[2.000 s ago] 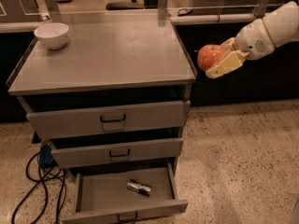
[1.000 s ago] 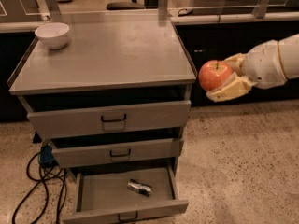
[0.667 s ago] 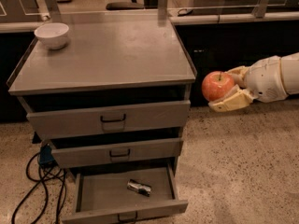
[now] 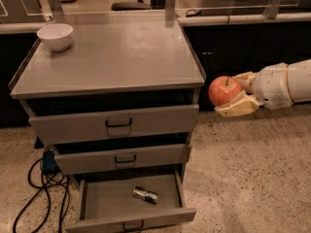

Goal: Place apple into bottom drawer

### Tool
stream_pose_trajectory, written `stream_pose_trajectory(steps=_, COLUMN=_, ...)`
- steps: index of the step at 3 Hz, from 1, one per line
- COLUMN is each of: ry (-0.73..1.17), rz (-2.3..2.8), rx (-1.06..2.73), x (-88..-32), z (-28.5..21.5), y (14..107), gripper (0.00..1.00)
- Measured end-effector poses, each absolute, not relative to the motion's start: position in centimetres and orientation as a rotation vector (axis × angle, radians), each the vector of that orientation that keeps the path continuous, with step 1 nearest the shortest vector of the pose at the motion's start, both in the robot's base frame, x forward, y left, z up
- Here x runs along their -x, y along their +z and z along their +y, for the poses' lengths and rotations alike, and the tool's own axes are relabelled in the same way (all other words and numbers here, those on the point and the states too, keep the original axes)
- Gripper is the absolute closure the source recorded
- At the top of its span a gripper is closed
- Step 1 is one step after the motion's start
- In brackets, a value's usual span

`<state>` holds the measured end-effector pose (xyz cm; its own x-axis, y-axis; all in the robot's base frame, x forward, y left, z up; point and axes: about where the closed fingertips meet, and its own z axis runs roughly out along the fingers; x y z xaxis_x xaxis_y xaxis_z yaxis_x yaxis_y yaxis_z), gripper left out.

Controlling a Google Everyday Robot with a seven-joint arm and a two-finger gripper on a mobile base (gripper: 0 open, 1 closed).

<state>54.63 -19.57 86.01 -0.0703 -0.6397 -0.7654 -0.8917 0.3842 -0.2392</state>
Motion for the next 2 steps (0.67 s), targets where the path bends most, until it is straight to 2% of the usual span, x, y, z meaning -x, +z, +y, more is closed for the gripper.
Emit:
stream_pose_trajectory(steps=1, ry=0.418, rz=1.784, rx=1.261, x=-54.7, z=-19.1, y=80.3, gripper=1.0)
stream_pose_trajectory(steps=2, ry=0.481, rz=1.861, rx=1.205, x=-52.9, z=-17.4, y=70.5, gripper=1.0)
